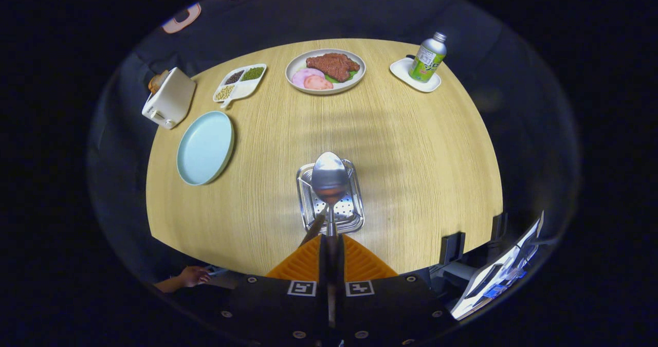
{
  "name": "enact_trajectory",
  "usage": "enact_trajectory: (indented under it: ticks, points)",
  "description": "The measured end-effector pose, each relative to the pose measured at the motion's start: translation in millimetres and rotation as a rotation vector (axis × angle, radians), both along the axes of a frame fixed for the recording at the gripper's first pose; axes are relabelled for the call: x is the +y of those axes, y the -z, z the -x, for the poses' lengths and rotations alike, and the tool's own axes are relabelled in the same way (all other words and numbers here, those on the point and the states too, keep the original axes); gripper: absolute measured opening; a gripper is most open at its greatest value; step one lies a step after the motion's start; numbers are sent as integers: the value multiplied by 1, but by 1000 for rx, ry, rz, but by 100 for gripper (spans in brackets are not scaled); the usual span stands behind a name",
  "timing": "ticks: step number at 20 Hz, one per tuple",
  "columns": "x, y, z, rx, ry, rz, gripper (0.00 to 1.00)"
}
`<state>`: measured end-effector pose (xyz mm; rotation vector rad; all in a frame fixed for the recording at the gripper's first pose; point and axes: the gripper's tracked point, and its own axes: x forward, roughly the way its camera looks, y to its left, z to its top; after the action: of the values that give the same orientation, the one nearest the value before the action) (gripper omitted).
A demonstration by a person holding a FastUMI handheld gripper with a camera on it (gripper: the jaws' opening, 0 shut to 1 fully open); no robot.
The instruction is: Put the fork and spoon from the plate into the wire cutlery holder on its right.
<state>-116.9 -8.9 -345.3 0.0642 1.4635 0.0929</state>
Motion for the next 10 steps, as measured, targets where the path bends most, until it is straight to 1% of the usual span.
enact_trajectory:
  ticks: [2,5,7,10]
  points:
    - [-3,5,3,25,-20,3,6]
    - [-9,12,1,44,-30,18,9]
    - [-6,12,-7,32,-29,6,13]
    - [-6,4,-19,-2,-15,-20,16]
